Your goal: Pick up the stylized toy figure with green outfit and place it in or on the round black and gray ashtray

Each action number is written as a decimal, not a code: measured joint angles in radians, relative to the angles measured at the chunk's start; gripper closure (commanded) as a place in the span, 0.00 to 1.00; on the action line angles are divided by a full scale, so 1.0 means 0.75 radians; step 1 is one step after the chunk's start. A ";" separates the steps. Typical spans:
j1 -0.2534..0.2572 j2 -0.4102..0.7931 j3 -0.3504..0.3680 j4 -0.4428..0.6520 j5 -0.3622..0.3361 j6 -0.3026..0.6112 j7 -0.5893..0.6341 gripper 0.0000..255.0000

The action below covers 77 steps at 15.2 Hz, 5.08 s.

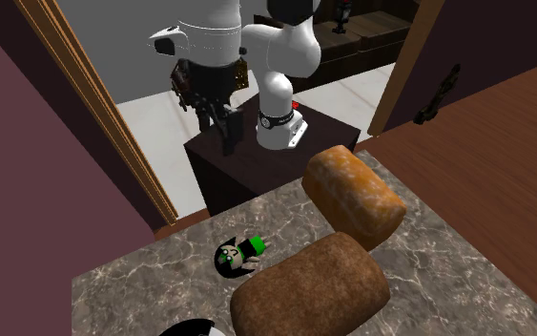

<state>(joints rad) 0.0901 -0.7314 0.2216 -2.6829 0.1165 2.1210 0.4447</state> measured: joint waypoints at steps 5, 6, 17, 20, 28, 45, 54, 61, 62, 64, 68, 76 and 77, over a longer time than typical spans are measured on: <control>0.014 0.169 0.156 -0.055 0.021 0.224 0.157 0.00; 0.008 0.223 0.192 -0.052 0.016 0.276 0.192 0.00; -0.248 0.867 0.629 0.072 -0.478 0.706 0.862 0.00; -0.279 1.024 0.650 0.126 -0.740 0.741 1.094 0.00; -0.249 1.196 0.561 0.171 -1.055 0.790 1.323 0.00; -0.258 1.175 0.577 0.167 -1.017 0.782 1.293 1.00; -0.297 0.955 0.676 0.138 -0.613 0.696 0.981 1.00; -0.248 0.796 0.656 0.147 -0.365 0.585 0.784 1.00; -0.240 0.779 0.651 0.153 -0.341 0.567 0.767 1.00; -0.226 0.748 0.640 0.171 -0.302 0.527 0.733 1.00; -0.210 0.706 0.618 0.202 -0.251 0.464 0.682 1.00; -0.282 1.177 0.636 0.658 -0.664 0.337 0.902 1.00; -0.270 1.230 0.625 0.716 -0.703 0.315 0.919 1.00</control>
<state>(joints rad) -0.1121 0.1912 0.6906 -2.1457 -0.4104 2.3569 1.1342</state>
